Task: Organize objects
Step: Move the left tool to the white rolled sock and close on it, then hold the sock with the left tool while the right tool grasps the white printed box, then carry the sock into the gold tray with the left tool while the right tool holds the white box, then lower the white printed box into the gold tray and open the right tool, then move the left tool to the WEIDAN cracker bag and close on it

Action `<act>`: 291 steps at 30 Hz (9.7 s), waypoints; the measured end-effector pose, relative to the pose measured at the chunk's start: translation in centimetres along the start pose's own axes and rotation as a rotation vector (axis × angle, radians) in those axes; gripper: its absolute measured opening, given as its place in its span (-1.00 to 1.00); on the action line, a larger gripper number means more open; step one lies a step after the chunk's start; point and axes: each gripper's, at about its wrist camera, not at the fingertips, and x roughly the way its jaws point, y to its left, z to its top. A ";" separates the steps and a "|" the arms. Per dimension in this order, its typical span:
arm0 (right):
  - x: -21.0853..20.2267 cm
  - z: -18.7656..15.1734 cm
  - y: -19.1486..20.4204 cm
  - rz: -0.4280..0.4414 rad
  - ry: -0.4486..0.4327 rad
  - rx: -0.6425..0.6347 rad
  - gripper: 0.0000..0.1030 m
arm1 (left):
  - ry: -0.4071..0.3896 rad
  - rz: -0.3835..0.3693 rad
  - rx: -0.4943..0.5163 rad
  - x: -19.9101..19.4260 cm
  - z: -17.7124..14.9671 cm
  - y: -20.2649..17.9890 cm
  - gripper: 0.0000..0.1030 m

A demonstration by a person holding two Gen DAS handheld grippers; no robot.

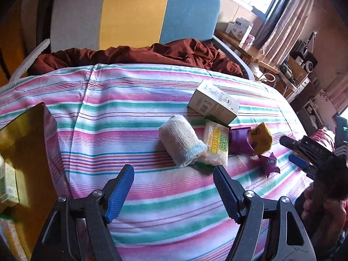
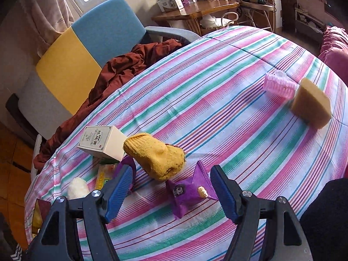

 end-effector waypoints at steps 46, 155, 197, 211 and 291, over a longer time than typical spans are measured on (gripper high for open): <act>0.6 -0.2 1.0 -0.008 0.022 -0.053 0.46 | -0.123 0.029 0.298 1.8 -11.4 -2.2 -0.01; 8.7 -9.8 15.5 0.087 0.320 -0.827 0.01 | -0.154 0.059 0.334 1.8 -12.2 -2.4 -0.04; 8.2 -10.1 15.2 0.045 0.282 -0.833 0.04 | -0.090 0.327 -0.227 -11.5 -14.9 21.3 0.16; 1.2 -12.2 25.1 0.232 0.161 -0.849 0.01 | -0.233 0.340 -0.283 -16.3 -16.3 23.2 0.16; -1.8 -1.9 7.9 -0.044 -0.140 -0.347 0.57 | -0.269 0.347 -0.038 -17.0 -14.3 14.7 0.32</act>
